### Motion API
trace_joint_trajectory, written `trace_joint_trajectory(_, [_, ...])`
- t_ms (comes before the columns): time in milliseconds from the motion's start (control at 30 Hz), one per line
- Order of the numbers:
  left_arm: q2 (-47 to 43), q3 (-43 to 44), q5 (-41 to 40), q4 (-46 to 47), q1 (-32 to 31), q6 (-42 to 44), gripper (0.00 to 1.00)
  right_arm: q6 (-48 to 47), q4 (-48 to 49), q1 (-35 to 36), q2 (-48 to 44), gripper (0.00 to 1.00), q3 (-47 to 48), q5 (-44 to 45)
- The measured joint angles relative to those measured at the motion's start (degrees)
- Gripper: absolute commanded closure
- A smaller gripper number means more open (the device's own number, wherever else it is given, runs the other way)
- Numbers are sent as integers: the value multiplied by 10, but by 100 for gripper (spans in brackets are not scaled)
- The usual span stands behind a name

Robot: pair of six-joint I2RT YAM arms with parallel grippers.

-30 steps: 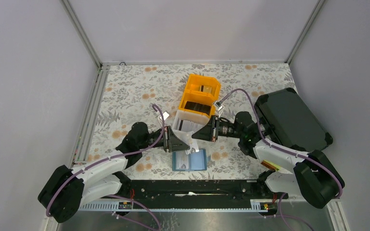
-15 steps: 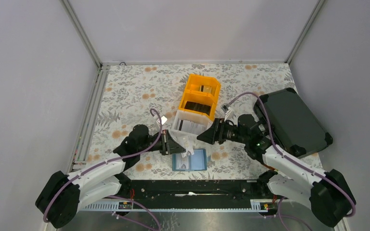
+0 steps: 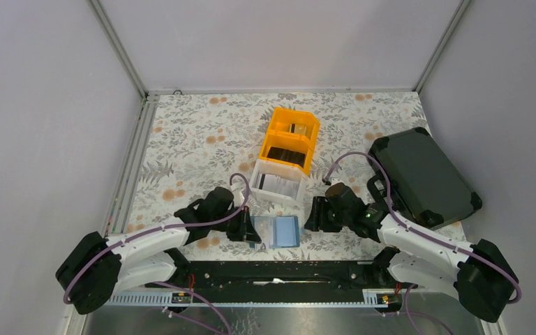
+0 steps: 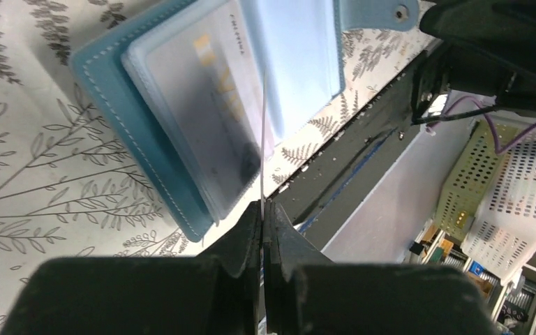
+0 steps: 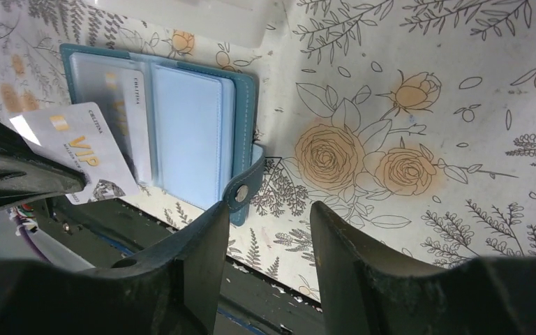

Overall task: Put the credit cards into the card holder
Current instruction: Insert the credit card into the card holder.

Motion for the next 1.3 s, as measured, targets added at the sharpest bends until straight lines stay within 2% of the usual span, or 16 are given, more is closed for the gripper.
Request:
trace_joint_trajectory(433, [77,23,-21,41,-2,-22,100,21,33,17,21,41,-9,17])
trace_joint_trajectory(1067, [107,30,-15,48,-2,-26,100,30,46,60,46,37,11,43])
trace_joint_trajectory(1200, [107,30,-15,48,-2,-26,100,30,44,65,46,38,20,59])
trace_joint_trajectory(1300, [107,30,-15,48,-2,-26,100,30,44,68,52,44,21,67])
